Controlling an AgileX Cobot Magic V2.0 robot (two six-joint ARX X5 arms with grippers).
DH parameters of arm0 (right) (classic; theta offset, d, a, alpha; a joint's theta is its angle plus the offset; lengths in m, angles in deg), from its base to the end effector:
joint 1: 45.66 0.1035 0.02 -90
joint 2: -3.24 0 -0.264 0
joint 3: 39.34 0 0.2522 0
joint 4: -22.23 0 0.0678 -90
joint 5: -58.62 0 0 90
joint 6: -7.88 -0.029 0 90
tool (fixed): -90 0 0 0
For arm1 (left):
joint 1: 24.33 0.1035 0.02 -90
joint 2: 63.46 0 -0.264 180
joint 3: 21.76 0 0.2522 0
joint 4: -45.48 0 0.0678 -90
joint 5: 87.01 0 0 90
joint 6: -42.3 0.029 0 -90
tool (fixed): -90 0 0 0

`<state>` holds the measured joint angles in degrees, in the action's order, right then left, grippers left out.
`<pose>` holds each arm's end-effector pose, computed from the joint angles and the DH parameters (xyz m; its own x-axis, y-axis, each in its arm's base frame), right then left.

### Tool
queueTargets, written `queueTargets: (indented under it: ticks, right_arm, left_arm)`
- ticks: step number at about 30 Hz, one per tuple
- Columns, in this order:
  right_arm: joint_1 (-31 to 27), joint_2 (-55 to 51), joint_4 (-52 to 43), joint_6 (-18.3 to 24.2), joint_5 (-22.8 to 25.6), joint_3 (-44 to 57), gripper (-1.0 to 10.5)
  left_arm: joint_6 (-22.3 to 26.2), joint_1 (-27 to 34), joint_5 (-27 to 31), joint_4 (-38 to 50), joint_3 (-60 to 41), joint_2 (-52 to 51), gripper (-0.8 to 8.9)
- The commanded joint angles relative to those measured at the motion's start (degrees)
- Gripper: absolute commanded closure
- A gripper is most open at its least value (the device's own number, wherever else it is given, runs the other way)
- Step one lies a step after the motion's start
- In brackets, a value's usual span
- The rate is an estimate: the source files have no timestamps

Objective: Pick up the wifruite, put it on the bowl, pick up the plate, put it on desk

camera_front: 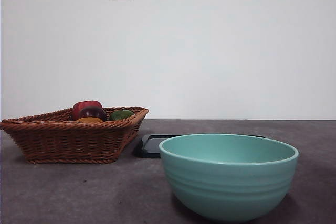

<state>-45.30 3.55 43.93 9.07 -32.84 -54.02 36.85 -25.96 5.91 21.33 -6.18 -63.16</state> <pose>0.0963 0.0013 0.1552 0.9913 0.0317 -0.1275 -0.0342 0.9993 -0.0173 0.0949 -0.0012 0.1564 0.9878 0.0229 -0.1540 -0.0364 0.9956 -0.0860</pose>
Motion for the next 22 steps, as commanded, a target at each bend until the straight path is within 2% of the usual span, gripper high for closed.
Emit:
queueTargets:
  ticks: [1, 4, 7, 11, 17, 22]
  right_arm:
    - [-0.02, -0.09, -0.79, -1.14, -0.09, 0.28, 9.4]
    - [-0.02, -0.09, -0.85, -1.51, -0.09, 0.28, 9.4]
    - [-0.02, -0.09, 0.68, -6.19, -2.01, 0.28, 9.4]
    - [0.04, -0.07, 1.44, -9.44, -2.62, 0.26, 9.4]
    - [0.13, -0.07, 1.49, -13.16, -2.89, -0.87, 9.4]
    - [1.16, -0.07, 1.49, -21.05, -2.86, -3.74, 9.4]
  left_arm:
    - [-0.55, 0.07, 0.09, -0.26, -1.14, -0.11, 8.02]
    - [-2.43, 0.07, 0.07, -0.33, -1.14, -0.11, 8.02]
    - [-2.80, 0.04, -0.02, -0.33, -1.14, -0.11, 8.02]
    - [-2.82, -0.20, -3.61, -0.20, -0.90, -0.11, 8.02]
    - [-6.03, -2.45, -4.02, -0.33, 1.75, -0.07, 8.02]
    - [-9.22, -5.18, -3.98, -0.33, 5.31, 0.00, 8.02]
